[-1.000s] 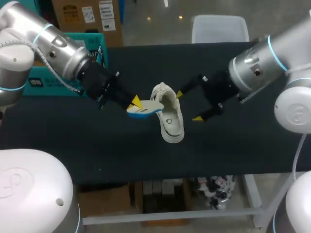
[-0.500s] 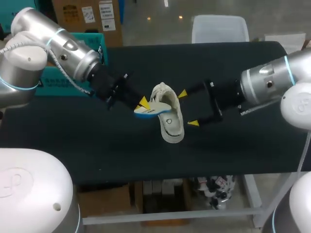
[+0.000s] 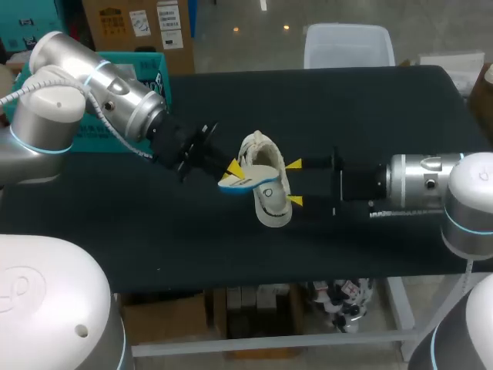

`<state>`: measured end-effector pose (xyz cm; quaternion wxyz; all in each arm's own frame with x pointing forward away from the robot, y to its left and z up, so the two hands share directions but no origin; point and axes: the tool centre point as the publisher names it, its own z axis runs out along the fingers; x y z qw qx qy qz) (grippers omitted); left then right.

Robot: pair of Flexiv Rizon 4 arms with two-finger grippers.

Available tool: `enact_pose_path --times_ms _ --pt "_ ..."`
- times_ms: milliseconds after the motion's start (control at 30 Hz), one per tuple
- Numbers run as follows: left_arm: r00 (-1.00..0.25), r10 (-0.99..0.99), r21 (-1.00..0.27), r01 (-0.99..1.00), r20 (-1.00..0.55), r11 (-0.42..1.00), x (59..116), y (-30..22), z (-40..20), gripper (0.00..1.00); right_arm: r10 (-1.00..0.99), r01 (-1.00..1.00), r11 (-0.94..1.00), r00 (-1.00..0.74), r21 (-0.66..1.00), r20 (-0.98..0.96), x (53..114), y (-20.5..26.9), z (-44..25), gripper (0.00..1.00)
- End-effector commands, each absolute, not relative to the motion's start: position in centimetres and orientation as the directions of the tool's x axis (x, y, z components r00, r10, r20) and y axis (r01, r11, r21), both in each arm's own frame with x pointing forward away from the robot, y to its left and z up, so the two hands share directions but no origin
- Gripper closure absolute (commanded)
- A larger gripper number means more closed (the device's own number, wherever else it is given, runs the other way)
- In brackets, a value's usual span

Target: Open the shoe tongue, take the insole out of the shoe, put the insole back into the shoe, and pack the shoe into the shoebox

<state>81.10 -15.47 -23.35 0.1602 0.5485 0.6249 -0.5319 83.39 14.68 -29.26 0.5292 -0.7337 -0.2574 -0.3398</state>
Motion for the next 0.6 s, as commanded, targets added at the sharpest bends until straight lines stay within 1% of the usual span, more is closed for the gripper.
enact_pose_path --times_ms 33,67,100,267,433,600 --pt "-0.364 0.514 -0.504 0.849 -0.777 -0.161 81.5 -16.2 -24.2 1.00 0.038 0.762 -0.254 0.624 -0.597 0.781 83.9 14.8 -29.5 0.43" --pt "-0.378 0.509 -0.518 0.840 -0.773 -0.161 81.6 -16.3 -24.4 1.00 0.049 0.766 -0.252 0.620 -0.591 0.783 83.9 14.9 -29.6 0.44" --pt "-0.383 0.510 -0.521 0.839 -0.770 -0.156 81.7 -16.4 -24.5 1.00 0.058 0.769 -0.247 0.619 -0.590 0.783 84.0 15.0 -29.7 0.49" --pt "-0.404 0.502 -0.535 0.833 -0.765 -0.145 82.0 -16.7 -25.0 1.00 0.049 0.768 -0.210 0.626 -0.605 0.778 84.3 15.3 -30.2 0.55" --pt "-0.419 0.499 -0.546 0.827 -0.758 -0.135 82.2 -17.0 -25.5 1.00 0.048 0.768 -0.184 0.630 -0.614 0.775 84.7 15.5 -30.6 0.56" --pt "-0.441 0.491 -0.562 0.818 -0.751 -0.125 82.5 -17.3 -25.9 1.00 0.056 0.766 -0.166 0.636 -0.621 0.770 85.2 15.9 -31.2 0.62"
